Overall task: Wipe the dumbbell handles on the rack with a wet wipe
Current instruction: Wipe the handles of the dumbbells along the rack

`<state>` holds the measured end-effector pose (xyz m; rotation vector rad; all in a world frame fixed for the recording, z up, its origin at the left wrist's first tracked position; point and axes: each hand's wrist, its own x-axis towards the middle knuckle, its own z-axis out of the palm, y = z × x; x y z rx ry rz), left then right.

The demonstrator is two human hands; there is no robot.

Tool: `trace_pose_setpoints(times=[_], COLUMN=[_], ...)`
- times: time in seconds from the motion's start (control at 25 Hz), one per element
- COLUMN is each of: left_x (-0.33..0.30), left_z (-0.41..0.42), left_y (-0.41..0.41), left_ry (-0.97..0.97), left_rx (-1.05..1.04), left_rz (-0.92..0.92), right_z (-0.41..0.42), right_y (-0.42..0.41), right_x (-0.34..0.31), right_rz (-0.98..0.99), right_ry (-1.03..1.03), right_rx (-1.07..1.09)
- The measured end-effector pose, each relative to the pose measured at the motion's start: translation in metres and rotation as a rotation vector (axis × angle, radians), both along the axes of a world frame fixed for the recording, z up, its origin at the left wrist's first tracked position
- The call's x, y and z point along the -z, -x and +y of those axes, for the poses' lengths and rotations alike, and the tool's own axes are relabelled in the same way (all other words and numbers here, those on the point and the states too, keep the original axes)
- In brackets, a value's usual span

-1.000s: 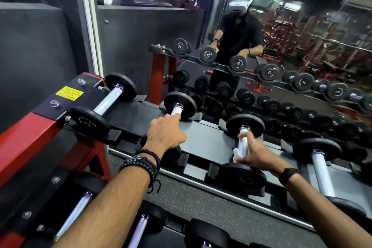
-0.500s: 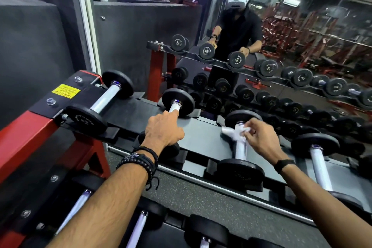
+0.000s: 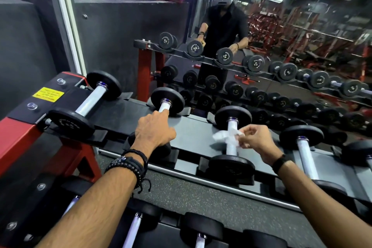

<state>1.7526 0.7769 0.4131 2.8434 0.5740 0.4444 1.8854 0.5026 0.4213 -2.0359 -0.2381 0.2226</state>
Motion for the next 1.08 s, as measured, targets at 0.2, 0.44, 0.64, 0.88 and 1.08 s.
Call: trace_pose_setpoints(times=[0.2, 0.44, 0.64, 0.88, 1.08], left_x=[0.001, 0.003, 0.001, -0.002, 0.000], left_z=[0.000, 0.000, -0.002, -0.005, -0.002], left_y=[-0.001, -0.001, -0.002, -0.001, -0.002], left_ry=[-0.011, -0.024, -0.031, -0.049, -0.038], left_rx=[-0.003, 0.004, 0.000, -0.008, -0.007], left_rz=[-0.007, -0.010, -0.006, 0.011, -0.001], right_z=[0.036, 0.040, 0.035, 0.046, 0.057], right_y=[-0.027, -0.030, -0.021, -0.013, -0.024], right_x=[0.022, 0.030, 0.023, 0.014, 0.025], right_rz=[-0.159, 0.111, 0.532, 0.651, 0.578], right_ry=[-0.189, -0.534, -0.743, -0.642, -0.519], right_rx=[0.507, 0.595, 0.275, 0.047, 0.070])
